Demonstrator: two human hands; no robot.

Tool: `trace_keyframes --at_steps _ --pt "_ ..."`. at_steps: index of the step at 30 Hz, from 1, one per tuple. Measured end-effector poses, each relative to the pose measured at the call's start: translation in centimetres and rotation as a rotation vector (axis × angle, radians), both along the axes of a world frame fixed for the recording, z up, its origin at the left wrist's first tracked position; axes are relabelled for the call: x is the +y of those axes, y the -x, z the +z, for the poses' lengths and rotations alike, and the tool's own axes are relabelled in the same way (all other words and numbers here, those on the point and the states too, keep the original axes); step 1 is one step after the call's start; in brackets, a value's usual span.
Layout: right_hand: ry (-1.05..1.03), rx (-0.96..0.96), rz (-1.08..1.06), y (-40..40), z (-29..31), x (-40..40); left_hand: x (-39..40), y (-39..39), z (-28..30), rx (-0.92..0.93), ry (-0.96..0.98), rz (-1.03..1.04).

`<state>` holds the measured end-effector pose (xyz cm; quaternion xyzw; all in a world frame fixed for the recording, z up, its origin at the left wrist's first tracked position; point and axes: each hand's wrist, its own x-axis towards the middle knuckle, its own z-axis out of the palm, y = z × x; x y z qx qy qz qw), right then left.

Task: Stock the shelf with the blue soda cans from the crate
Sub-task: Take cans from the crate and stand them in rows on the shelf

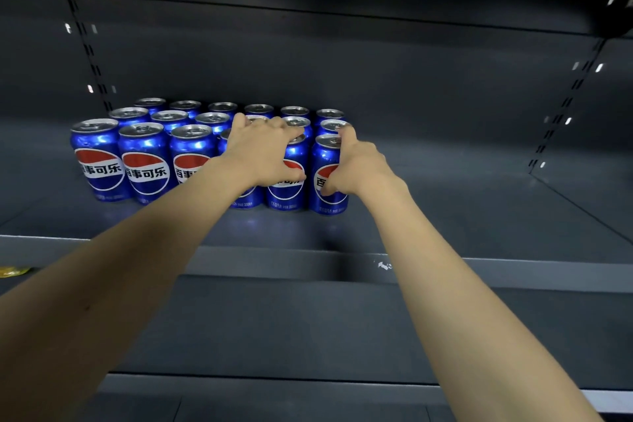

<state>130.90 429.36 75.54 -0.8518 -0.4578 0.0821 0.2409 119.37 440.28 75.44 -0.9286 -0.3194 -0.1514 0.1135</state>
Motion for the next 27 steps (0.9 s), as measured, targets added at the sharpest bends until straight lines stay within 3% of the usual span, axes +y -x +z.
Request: trace_keyframes --at_steps 18,27 --pt "-0.092 -0.056 -0.060 1.1 -2.3 0.2 -1.7 -0.5 -1.3 0.002 -0.002 0.138" --pt "-0.019 -0.329 -0.149 4.4 -3.1 -1.0 -4.5 1.8 -2.2 -0.022 -0.060 0.114"
